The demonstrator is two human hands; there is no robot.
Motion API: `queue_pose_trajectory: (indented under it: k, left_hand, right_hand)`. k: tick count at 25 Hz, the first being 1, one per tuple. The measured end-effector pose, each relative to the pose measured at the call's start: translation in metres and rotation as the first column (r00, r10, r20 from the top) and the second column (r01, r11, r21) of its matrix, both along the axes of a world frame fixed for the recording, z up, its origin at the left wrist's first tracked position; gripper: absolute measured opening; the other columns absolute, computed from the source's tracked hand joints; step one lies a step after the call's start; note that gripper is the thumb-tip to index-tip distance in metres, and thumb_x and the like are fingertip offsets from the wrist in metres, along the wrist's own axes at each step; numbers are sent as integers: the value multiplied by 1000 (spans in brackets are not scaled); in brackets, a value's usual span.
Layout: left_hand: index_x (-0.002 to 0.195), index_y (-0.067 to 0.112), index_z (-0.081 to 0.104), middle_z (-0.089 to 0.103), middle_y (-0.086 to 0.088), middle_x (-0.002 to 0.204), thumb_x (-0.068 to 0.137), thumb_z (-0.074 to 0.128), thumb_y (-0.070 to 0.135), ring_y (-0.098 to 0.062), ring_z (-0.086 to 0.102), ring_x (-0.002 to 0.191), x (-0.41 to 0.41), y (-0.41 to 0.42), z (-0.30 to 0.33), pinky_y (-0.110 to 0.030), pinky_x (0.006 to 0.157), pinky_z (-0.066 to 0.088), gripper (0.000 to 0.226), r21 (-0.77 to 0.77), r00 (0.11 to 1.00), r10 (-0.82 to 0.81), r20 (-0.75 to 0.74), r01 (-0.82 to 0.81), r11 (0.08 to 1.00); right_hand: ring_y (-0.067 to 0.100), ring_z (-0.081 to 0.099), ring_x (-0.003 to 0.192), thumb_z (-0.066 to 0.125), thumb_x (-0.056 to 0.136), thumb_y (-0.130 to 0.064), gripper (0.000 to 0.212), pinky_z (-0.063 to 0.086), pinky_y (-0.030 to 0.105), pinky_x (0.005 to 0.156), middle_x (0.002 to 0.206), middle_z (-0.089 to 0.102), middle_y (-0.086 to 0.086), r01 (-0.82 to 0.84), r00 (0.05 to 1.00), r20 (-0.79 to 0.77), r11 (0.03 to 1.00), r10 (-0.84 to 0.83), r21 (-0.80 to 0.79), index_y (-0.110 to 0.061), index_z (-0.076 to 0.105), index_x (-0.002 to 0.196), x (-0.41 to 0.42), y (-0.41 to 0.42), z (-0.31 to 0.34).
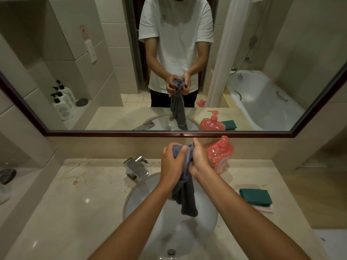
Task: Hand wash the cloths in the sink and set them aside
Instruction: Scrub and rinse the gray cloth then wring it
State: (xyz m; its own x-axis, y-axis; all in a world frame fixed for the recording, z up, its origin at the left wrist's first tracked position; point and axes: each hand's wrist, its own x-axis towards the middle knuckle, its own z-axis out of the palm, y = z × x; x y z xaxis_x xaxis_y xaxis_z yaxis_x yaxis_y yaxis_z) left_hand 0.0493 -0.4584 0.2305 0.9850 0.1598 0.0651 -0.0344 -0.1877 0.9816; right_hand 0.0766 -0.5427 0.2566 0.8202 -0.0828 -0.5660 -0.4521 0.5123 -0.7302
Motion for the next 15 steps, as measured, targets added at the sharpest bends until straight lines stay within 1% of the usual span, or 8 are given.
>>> queue_pose_trajectory:
  k: [2,4,6,8,9,11,13,15]
  left_hand:
    - [93,29,61,66,2,93,100,59,29,-6,67,81,8,9,3,-12,64,51,7,-84,1000,3,-24,-5,996]
    - [92,18,65,69,-7,91,100,58,19,-19,69,81,22,18,7,-27,71,58,10,-301,989,35,-143,-78,950]
    - [97,6,65,67,-19,93,100,55,17,-30,68,83,30,20,15,-38,79,59,15,-583,944,-21,-330,-186,791]
    - [94,2,68,66,-23,92,99,53,24,-33,68,84,28,19,21,-42,83,59,27,-663,892,-166,-420,-176,728]
    - [85,4,71,68,-21,87,99,51,29,-30,69,80,23,15,22,-38,76,60,35,-665,881,-224,-416,-127,736]
    - [77,11,76,72,-14,81,100,49,42,-24,73,78,13,4,23,-32,69,58,47,-615,893,-267,-363,-15,788]
    - [87,12,76,76,-12,85,99,48,54,-22,75,84,8,-4,23,-34,75,59,53,-408,930,-164,-329,16,913]
    - [90,5,74,75,-13,83,101,47,54,-16,74,76,9,-7,20,-24,67,57,57,-184,958,-46,-282,-7,983]
  right_hand:
    - [30,74,82,50,104,-40,44,61,36,68,92,75,20,-66,995,80,998,65,7,1,65,107,-7,-4,1]
    - [32,74,91,53,103,-33,37,61,37,75,101,74,21,-113,965,232,992,122,-53,2,64,113,-17,-6,0]
    - [23,72,100,58,101,-27,20,59,30,81,105,74,11,-143,874,401,934,274,-327,-11,66,112,-27,-7,-3]
    - [7,67,97,59,100,-21,10,55,20,81,104,69,3,-19,767,494,786,408,-619,-18,64,108,-34,-3,-8]
    - [3,65,92,57,101,-19,7,52,15,78,100,67,3,73,751,522,736,403,-673,-17,64,103,-35,0,-8]
    - [1,61,74,52,104,-19,20,47,14,67,83,64,3,223,787,544,686,292,-692,-14,63,88,-31,4,-6]
    - [0,52,57,48,106,-21,36,41,15,56,65,58,-3,295,825,540,690,165,-661,-14,57,72,-26,9,-4]
    - [1,45,49,47,106,-23,44,36,15,50,56,51,-6,326,849,520,686,90,-651,-17,50,62,-21,12,-5]
